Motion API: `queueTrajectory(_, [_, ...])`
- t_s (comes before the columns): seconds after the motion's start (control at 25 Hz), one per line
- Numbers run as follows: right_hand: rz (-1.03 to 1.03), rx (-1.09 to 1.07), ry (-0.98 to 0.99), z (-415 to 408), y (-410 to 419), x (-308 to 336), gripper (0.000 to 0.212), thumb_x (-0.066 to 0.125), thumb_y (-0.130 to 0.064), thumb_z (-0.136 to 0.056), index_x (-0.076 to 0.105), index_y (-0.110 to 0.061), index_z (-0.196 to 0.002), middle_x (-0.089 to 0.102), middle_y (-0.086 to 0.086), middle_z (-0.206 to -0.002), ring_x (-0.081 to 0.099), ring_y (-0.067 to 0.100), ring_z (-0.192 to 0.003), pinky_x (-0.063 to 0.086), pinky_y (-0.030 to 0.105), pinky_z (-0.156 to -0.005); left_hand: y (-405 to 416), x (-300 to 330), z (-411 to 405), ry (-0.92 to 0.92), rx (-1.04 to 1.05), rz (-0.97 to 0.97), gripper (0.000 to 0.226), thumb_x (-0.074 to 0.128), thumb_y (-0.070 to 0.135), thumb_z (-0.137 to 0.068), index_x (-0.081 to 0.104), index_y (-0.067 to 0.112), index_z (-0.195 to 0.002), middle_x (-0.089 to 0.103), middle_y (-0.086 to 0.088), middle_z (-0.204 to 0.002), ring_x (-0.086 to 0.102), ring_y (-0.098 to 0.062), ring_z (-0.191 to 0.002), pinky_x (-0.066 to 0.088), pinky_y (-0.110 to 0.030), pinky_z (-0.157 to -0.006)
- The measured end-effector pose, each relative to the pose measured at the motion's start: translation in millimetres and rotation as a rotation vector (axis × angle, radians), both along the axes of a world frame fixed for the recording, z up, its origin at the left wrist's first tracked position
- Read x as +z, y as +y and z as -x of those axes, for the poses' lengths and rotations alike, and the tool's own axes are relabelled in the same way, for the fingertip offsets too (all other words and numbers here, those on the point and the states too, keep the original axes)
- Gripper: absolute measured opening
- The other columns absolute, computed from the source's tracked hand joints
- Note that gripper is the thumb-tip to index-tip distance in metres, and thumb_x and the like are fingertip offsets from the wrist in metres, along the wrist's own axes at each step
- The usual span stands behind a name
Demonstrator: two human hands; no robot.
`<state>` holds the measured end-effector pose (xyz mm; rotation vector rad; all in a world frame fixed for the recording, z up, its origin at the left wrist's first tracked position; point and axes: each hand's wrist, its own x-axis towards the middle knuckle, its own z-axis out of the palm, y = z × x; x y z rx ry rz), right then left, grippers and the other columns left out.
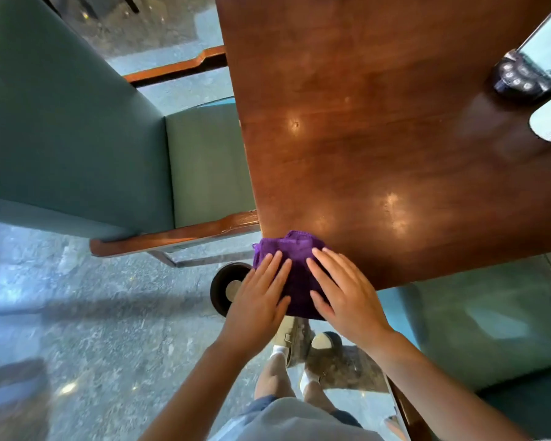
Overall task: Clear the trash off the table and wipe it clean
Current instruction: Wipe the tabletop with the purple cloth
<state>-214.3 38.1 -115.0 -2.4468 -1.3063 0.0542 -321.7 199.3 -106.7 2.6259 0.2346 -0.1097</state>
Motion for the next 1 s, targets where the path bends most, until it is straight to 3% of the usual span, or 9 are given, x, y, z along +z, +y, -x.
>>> queueTrajectory(0.12, [0.033, 0.041, -0.004, 5, -7, -1, 0.047, 0.055, -0.029, -0.089, 0.051, -0.006, -0.130, 0.047, 0.015, -0.140, 0.044, 0.027, -0.130, 0.037, 0.040, -0.106, -6, 1, -1, 0.070, 0.027, -0.020, 0.060, 0.048, 0.027, -0.096, 0.016, 0.021, -0.146, 0.008, -0.001, -0.156, 0.000, -0.015, -0.143, 0.017, -0.036, -0.116])
queueTrajectory(0.24, [0.030, 0.031, 0.015, 5, -6, 3, 0.049, 0.070, -0.023, -0.081, 0.057, -0.006, -0.125, 0.051, 0.015, -0.137, 0.048, 0.027, -0.127, 0.042, 0.036, -0.100, -10, 9, -3, 0.067, 0.058, -0.054, 0.054, 0.054, 0.024, -0.094, 0.033, 0.018, -0.143, 0.025, -0.004, -0.154, 0.020, -0.020, -0.142, 0.029, -0.037, -0.111])
queueTrajectory(0.4, [-0.026, 0.025, 0.036, 14, -10, 12, 0.038, 0.078, -0.014, -0.073, 0.068, -0.008, -0.110, 0.062, 0.012, -0.125, 0.058, 0.027, -0.116, 0.053, 0.038, -0.088, -19, 23, 2, 0.053, 0.069, -0.117, 0.042, 0.065, 0.017, -0.086, 0.056, 0.014, -0.128, 0.050, -0.010, -0.139, 0.047, -0.028, -0.128, 0.051, -0.042, -0.090])
queueTrajectory(0.56, [-0.038, -0.006, 0.103, 22, -8, 21, 0.026, 0.079, -0.011, -0.071, 0.074, -0.012, -0.097, 0.068, 0.008, -0.116, 0.063, 0.025, -0.108, 0.057, 0.038, -0.080, -19, 33, 4, 0.125, 0.060, -0.161, 0.033, 0.058, 0.021, -0.090, 0.060, 0.018, -0.123, 0.053, -0.004, -0.137, 0.052, -0.022, -0.122, 0.050, -0.036, -0.089])
queueTrajectory(0.8, [0.070, 0.014, 0.351, 10, -14, 37, 0.027, 0.065, -0.024, -0.084, 0.068, -0.020, -0.111, 0.065, -0.002, -0.121, 0.055, 0.016, -0.117, 0.044, 0.030, -0.096, -14, 58, -6, 0.303, 0.012, -0.037, 0.027, 0.058, 0.019, -0.088, 0.063, 0.020, -0.115, 0.066, -0.004, -0.112, 0.061, -0.021, -0.099, 0.053, -0.034, -0.082])
queueTrajectory(1.0, [-0.004, -0.003, 0.365, -7, -15, 73, 0.021, 0.065, -0.024, -0.083, 0.070, -0.025, -0.104, 0.071, -0.004, -0.103, 0.062, 0.019, -0.097, 0.045, 0.026, -0.074, -4, 89, -22, 0.313, 0.060, 0.103, 0.024, 0.065, 0.017, -0.082, 0.069, 0.018, -0.105, 0.070, -0.003, -0.098, 0.062, -0.020, -0.084, 0.054, -0.036, -0.076])
